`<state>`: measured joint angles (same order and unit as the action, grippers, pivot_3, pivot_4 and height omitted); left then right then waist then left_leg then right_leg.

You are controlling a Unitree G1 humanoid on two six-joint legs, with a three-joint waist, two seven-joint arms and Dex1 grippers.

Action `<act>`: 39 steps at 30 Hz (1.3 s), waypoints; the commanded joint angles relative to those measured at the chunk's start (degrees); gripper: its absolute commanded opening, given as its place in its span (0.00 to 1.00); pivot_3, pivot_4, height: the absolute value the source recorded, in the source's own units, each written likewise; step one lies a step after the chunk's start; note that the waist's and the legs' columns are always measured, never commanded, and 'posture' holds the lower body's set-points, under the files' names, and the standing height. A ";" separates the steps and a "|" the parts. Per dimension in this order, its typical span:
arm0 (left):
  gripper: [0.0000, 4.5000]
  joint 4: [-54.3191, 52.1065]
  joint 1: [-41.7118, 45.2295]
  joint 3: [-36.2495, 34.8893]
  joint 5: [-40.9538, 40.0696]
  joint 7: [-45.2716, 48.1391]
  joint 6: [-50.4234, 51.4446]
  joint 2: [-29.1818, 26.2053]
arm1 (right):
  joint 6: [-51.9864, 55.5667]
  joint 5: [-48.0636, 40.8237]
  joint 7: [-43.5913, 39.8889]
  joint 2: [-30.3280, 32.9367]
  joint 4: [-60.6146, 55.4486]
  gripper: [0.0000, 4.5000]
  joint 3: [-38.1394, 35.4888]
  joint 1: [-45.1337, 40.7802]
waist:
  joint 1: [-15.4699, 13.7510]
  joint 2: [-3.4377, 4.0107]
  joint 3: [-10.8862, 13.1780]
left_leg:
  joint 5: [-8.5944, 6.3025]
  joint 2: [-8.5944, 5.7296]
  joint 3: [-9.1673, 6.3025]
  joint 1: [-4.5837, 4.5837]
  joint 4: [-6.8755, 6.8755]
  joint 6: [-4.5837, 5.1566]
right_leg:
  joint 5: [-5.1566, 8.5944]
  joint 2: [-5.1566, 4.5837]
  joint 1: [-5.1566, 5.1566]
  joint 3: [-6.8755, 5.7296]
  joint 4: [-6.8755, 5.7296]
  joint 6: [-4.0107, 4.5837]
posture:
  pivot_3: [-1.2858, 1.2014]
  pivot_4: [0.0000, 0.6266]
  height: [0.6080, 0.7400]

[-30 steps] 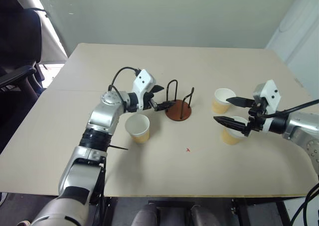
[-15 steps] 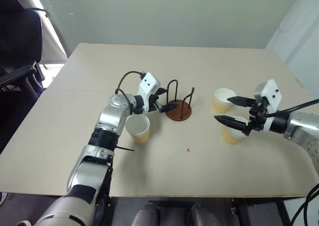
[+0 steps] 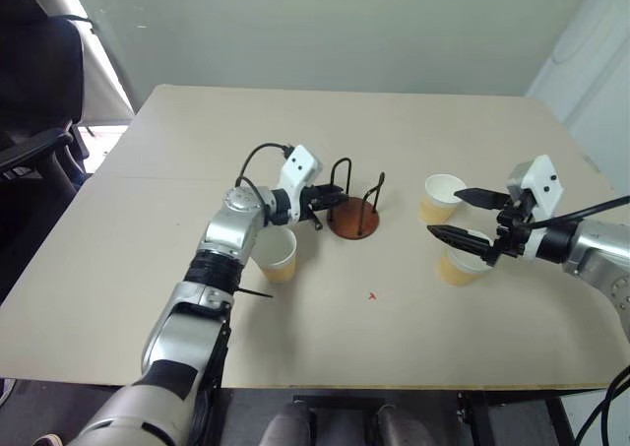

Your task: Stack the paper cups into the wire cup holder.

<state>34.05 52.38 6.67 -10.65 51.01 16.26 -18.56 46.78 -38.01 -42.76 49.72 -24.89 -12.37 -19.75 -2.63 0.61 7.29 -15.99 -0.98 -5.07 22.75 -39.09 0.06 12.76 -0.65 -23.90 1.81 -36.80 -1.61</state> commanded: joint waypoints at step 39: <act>0.01 -28.79 -3.47 8.51 -6.18 24.27 10.84 -8.04 | 4.27 -8.60 -11.47 15.75 -8.66 1.00 -21.43 12.14 | -0.31 0.00 0.00 | -0.03 -0.03 0.01 0.15 -0.09 0.09 | 0.03 -0.03 -0.06 0.02 -0.01 -0.10 | 0.52 0.24 1.00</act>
<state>7.81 48.87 14.88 -15.25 74.74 26.82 -27.28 50.86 -45.55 -54.07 64.44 -31.76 -30.96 -7.61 -2.94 0.61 7.30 -16.03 -1.01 -5.06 22.90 -39.18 0.16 12.79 -0.67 -23.95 1.83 -36.81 -1.71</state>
